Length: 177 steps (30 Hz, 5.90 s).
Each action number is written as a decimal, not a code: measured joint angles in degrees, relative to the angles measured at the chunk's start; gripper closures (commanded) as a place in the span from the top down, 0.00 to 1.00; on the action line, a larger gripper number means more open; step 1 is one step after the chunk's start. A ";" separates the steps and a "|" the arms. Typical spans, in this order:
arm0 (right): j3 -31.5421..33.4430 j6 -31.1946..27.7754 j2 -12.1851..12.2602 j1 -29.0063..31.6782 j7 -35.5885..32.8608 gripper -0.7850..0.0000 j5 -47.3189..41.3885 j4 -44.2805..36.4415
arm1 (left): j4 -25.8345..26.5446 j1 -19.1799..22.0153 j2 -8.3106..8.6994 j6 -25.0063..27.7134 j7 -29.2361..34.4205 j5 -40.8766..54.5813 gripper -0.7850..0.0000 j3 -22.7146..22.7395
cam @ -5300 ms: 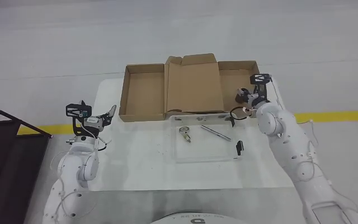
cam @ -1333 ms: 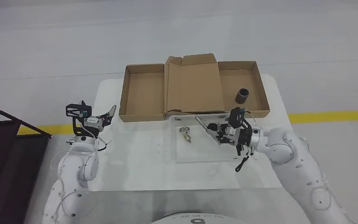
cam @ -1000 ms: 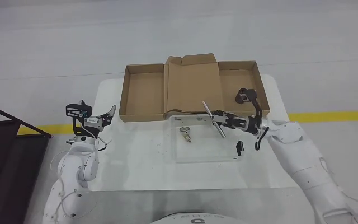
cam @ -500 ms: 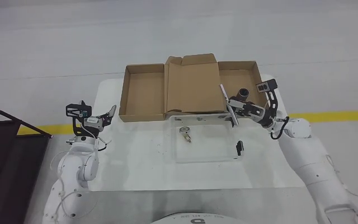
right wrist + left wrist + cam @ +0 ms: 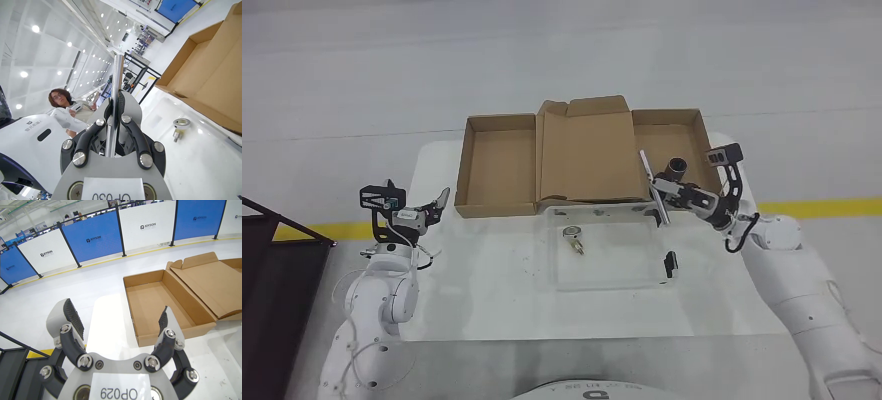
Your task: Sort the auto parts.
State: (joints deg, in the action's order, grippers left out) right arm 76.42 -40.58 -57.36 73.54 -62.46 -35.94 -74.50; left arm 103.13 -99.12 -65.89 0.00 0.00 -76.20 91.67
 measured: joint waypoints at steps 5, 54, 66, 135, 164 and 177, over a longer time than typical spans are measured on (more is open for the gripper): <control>2.89 1.51 0.23 1.93 12.89 0.00 14.00 -2.46 | 0.00 0.00 0.00 0.00 0.00 0.00 1.00 0.00; -12.21 45.42 -4.85 -6.07 55.58 0.00 65.43 -2.75 | 0.00 0.00 0.00 0.00 0.00 0.00 1.00 0.00; -16.68 50.15 -7.17 -8.90 58.11 0.00 71.03 3.93 | 0.00 0.00 0.00 0.00 0.00 0.00 1.00 0.00; 15.06 -0.60 -3.06 18.77 38.19 1.00 36.50 -18.38 | 8.97 -1.94 0.45 13.57 -0.52 -27.33 1.00 -13.47; 16.36 -1.43 -2.99 20.49 39.04 1.00 36.83 -18.89 | 10.65 18.27 -3.18 29.72 45.72 -14.55 1.00 -36.73; 16.36 -1.43 -2.99 20.49 39.04 1.00 36.83 -18.89 | 5.72 24.75 -4.96 24.01 50.77 -13.65 1.00 -41.22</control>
State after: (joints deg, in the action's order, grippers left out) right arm 92.77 -42.01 -60.35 94.02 -23.42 0.89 -93.39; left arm 108.85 -74.37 -70.85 24.01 50.77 -89.86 50.46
